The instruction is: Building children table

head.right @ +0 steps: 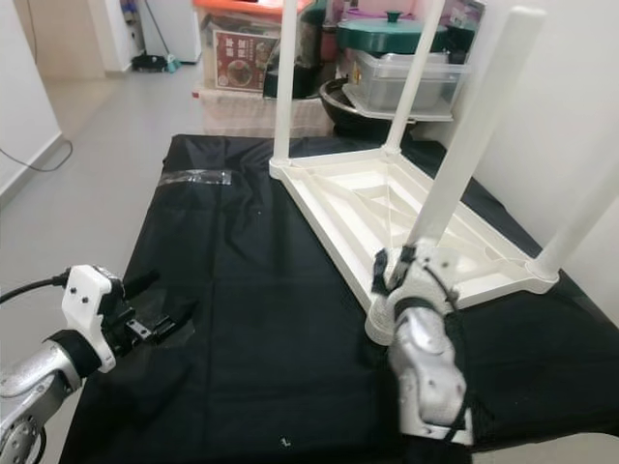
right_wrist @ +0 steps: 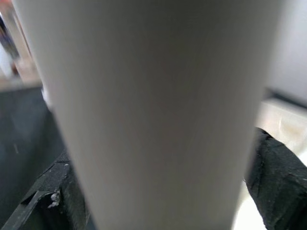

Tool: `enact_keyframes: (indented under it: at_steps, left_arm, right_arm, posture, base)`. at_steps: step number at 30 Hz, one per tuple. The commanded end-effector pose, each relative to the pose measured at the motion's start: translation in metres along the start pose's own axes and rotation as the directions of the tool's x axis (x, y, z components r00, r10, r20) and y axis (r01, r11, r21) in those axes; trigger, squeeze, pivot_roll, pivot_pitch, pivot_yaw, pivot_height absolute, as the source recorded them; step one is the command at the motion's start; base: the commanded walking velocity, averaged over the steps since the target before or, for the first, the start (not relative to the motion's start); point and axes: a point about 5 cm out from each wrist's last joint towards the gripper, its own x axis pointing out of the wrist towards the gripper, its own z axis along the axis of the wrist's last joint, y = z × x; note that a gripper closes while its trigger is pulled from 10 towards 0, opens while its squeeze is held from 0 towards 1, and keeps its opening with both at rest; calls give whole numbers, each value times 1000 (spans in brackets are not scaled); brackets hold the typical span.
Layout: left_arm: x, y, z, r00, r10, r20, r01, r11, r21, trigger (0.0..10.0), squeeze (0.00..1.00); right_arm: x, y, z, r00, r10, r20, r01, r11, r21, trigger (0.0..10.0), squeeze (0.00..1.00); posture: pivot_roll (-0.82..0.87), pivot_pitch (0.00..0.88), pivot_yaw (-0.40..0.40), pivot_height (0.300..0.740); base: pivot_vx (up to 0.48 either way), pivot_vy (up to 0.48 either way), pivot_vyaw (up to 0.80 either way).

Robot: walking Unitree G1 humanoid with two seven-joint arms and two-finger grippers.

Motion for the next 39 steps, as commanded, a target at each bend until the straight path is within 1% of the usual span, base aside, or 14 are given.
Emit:
enact_keyframes:
  at_steps: [1,11,16,19,20,23,24,26,27,35,36,37,38,39]
  left_arm:
    - [1,0,-4,1000,-6,-18,6,1000,-2,10000,0]
    - [4,-2,-5,1000,-18,-14,18,1000,-6,10000,0]
    - [5,-1,-4,1000,-20,-12,20,1000,-2,10000,0]
    - [5,0,-4,1000,-20,-12,20,1000,-1,10000,0]
    - [5,0,-5,1000,-20,-12,20,1000,0,10000,0]
    - [5,0,-4,1000,-19,-12,19,1000,0,10000,0]
    - [4,-1,-4,1000,-19,-12,19,1000,1,10000,0]
    - [4,-1,-4,1000,-19,-12,19,1000,1,10000,0]
    - [3,0,-4,1000,-19,-15,19,1000,3,10000,0]
    - [2,0,-4,1000,-23,-19,23,1000,8,10000,0]
    - [2,1,-4,999,-25,-20,26,1000,9,10000,0]
    - [2,1,-4,999,-25,-20,26,1000,9,10000,0]
    - [2,1,-4,999,-27,-21,27,1000,9,10000,0]
    - [2,1,-4,999,-27,-21,27,1000,9,10000,0]
  right_arm:
    - [2,2,18,991,120,56,-121,993,16,10000,0]
    - [15,-9,29,900,435,16,-433,899,-62,10000,0]
    - [45,-46,28,795,591,-132,-605,789,-111,10000,0]
    - [53,-55,30,781,607,-149,-623,775,-109,9686,0]
    - [56,-58,30,761,628,-163,-646,757,-101,7451,0]
    - [57,-60,29,746,643,-177,-663,742,-96,6784,0]
    - [59,-63,27,731,652,-200,-677,729,-97,1647,0]
    - [59,-63,27,731,652,-200,-677,729,-97,1647,0]
    - [61,-68,21,722,653,-228,-680,730,-66,0,0]
    - [63,-71,15,707,669,-229,-689,724,-10,0,0]
    - [67,-73,8,779,576,-250,-604,795,-52,0,0]
    - [67,-73,8,779,576,-250,-604,795,-52,0,0]
    - [72,-74,1,855,446,-266,-484,869,-99,0,0]
    - [72,-74,1,855,446,-266,-484,869,-99,0,0]
  posture:
    - [38,0,-83,740]
    - [33,0,-82,740]
    - [47,0,-92,740]
    - [55,0,-97,740]
    - [62,0,-99,740]
    - [62,0,-99,740]
    - [70,0,-104,740]
    - [70,0,-104,740]
    - [79,0,-104,740]
    - [83,0,-103,740]
    - [81,0,-102,740]
    - [81,0,-102,740]
    - [81,0,-105,740]
    - [81,0,-105,740]
  base:
    - [0,0,0]
    - [0,0,0]
    - [0,0,0]
    - [0,0,0]
    - [0,0,0]
    - [0,0,0]
    - [0,0,0]
    - [0,0,0]
    - [0,0,0]
    - [0,0,0]
    - [0,0,0]
    - [0,0,0]
    - [0,0,0]
    - [0,0,0]
